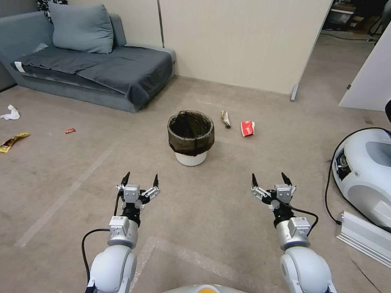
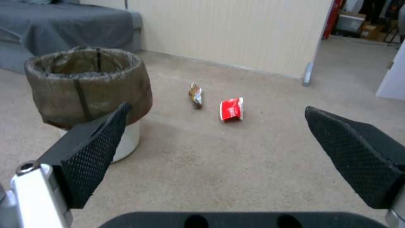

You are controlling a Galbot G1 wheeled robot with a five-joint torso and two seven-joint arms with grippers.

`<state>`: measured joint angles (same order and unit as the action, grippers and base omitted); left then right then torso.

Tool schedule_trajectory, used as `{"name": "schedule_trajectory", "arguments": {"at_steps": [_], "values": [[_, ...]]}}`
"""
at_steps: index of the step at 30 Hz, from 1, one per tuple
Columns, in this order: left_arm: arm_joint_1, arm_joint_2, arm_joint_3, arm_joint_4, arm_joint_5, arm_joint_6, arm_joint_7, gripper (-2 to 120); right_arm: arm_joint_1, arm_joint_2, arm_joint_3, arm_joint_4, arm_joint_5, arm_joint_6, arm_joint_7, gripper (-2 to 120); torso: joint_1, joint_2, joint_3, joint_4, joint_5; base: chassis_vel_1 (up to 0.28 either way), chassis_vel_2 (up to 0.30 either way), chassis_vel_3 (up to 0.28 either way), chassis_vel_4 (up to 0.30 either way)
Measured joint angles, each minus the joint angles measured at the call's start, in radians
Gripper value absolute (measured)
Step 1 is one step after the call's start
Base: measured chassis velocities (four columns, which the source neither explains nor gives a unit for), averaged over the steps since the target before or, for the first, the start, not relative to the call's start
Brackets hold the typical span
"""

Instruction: Pick up the trash bin, then pick up the garbage from the floor and place it into the trash bin.

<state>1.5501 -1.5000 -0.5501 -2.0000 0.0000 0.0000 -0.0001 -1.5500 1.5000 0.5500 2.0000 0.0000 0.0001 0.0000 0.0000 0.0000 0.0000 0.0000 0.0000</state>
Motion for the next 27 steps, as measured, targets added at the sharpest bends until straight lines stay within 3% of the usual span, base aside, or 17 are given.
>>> {"name": "schedule_trajectory", "arguments": {"at_steps": [22, 27], "values": [[0.006, 0.0, -0.001, -0.001, 0.0, 0.002, 0.0, 100, -0.008, 0.002, 0.004, 0.003, 0.0, 0.0, 0.0, 100, 0.0, 0.0, 0.0, 0.0002, 0.0, 0.0, 0.0, 0.0, 0.0], [0.109, 0.011, -0.027, -0.064, -0.008, 0.039, -0.013, 100, -0.124, 0.033, 0.063, 0.058, 0.009, 0.016, 0.014, 100, 0.0, 0.0, 0.0, -0.0001, 0.0, 0.0, 0.0, 0.0, 0.0]]}}
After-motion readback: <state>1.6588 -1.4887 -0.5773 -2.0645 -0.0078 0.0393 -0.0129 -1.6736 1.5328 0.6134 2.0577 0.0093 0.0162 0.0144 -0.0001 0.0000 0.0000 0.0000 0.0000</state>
